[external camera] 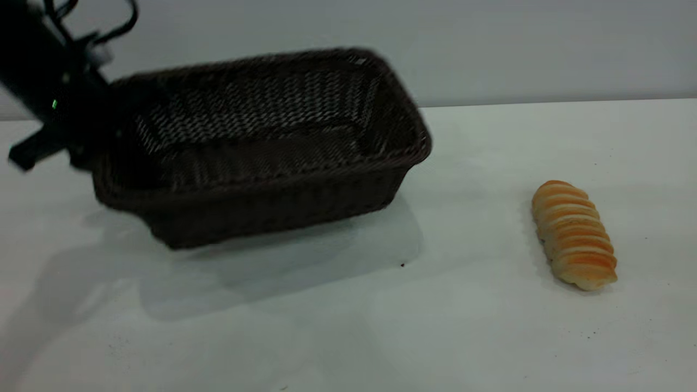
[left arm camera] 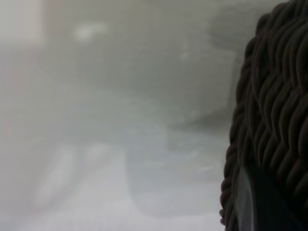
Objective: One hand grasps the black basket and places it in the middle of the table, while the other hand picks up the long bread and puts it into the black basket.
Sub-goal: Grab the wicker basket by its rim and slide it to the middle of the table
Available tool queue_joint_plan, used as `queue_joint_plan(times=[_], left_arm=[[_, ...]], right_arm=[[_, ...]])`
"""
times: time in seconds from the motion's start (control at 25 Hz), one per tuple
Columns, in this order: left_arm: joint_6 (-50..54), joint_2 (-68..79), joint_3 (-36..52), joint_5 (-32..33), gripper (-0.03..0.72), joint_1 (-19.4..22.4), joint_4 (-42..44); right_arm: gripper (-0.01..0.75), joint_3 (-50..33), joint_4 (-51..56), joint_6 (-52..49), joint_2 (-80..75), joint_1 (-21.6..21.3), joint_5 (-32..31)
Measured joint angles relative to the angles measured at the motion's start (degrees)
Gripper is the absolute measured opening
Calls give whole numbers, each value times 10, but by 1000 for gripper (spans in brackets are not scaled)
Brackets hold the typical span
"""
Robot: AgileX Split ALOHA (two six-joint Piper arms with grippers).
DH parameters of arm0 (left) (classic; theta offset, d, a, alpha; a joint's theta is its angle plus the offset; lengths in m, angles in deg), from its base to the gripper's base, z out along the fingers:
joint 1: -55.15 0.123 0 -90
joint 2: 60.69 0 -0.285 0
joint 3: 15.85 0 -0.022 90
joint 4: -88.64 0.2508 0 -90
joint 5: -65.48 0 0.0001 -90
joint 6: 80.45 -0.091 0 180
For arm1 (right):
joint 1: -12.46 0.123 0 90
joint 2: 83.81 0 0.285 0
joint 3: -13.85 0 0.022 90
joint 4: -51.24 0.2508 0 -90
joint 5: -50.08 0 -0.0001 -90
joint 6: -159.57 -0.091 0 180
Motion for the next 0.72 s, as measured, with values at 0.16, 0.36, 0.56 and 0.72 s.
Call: queue_joint_plan(times=[0.16, 0.36, 0.56, 0.72], left_arm=[[-48, 33, -50, 43, 139, -1, 1], [-85, 82, -58, 54, 139, -9, 2], [-107, 107, -58, 54, 139, -13, 2], [-123, 107, -59, 54, 139, -13, 5]], right_arm=[[371, 0, 0, 0, 0, 0, 0], [371, 0, 0, 1, 0, 0, 1], [371, 0, 0, 1, 0, 0, 1], [371, 0, 0, 1, 0, 0, 0]])
